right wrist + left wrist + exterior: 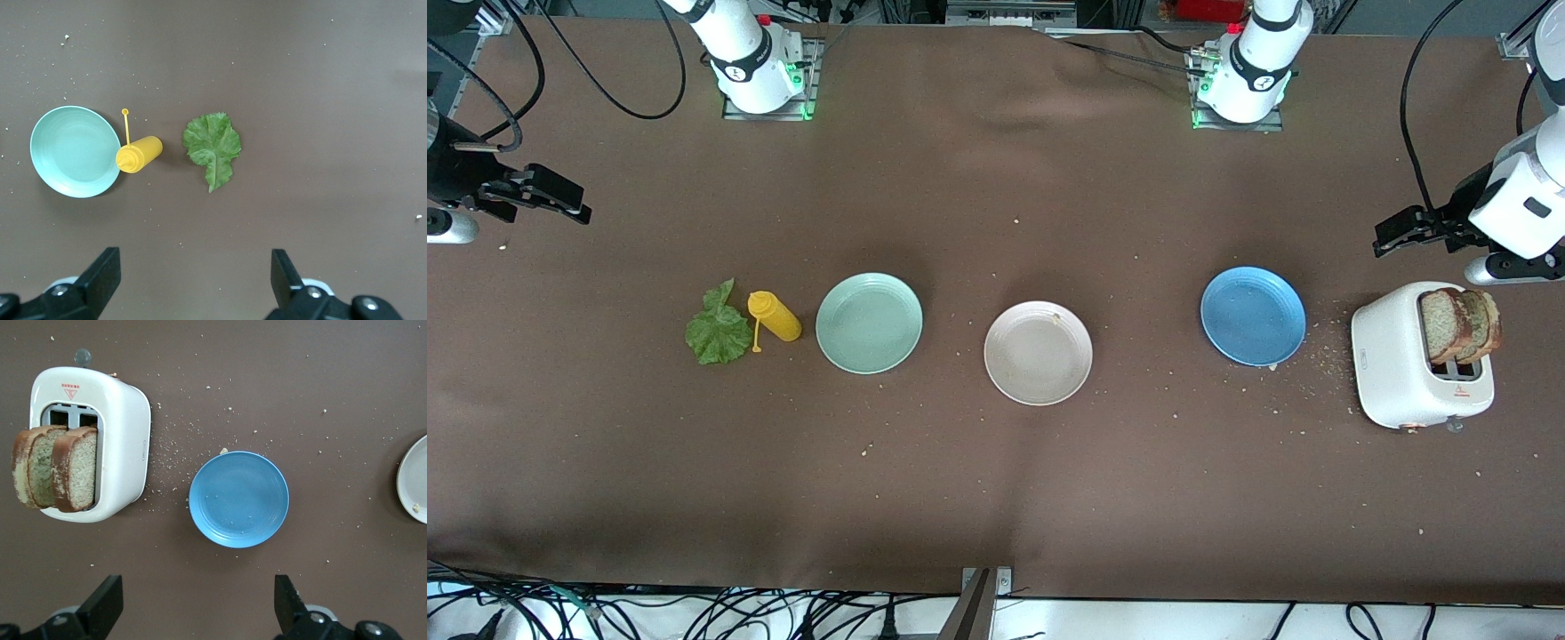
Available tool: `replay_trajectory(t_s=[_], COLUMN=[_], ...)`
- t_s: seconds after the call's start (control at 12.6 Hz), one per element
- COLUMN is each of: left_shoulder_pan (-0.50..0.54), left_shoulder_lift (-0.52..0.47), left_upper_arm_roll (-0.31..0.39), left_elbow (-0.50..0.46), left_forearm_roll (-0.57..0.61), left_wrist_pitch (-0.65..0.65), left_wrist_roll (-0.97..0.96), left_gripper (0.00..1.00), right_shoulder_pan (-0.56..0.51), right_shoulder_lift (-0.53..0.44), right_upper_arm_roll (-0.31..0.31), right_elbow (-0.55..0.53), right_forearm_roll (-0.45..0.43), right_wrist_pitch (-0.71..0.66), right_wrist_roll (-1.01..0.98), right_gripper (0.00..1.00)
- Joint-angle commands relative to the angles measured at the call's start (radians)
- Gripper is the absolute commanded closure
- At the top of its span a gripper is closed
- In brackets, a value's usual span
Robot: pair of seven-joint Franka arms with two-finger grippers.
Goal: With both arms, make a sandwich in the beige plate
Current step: 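Lower the left gripper into the toaster and grasp a toast slice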
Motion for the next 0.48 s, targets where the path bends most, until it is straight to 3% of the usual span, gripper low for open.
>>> replay_trajectory(t_s=[0.0,0.4], left_shoulder_pan=[0.027,0.125], left_shoulder_lift=[0.031,0.101], left_upper_arm_roll=[-0.002,-0.003], left_elbow=[0.002,-0.001], left_forearm_roll=[0.043,0.038], left_wrist_pitch=[0.024,0.105], left_wrist_roll=[0.086,0.163], left_gripper=[0.00,0.00], right_shoulder_pan=[-0.004,-0.004], right_shoulder_lift=[-0.002,-0.002], right_upper_arm_roll=[0.007,0.007], right_elbow=[0.015,0.015], right_forearm_roll=[-0.005,-0.005], right_wrist_pitch=[-0.019,-0.019], right_wrist_roll=[0.013,0.012], right_gripper=[0.00,0.00])
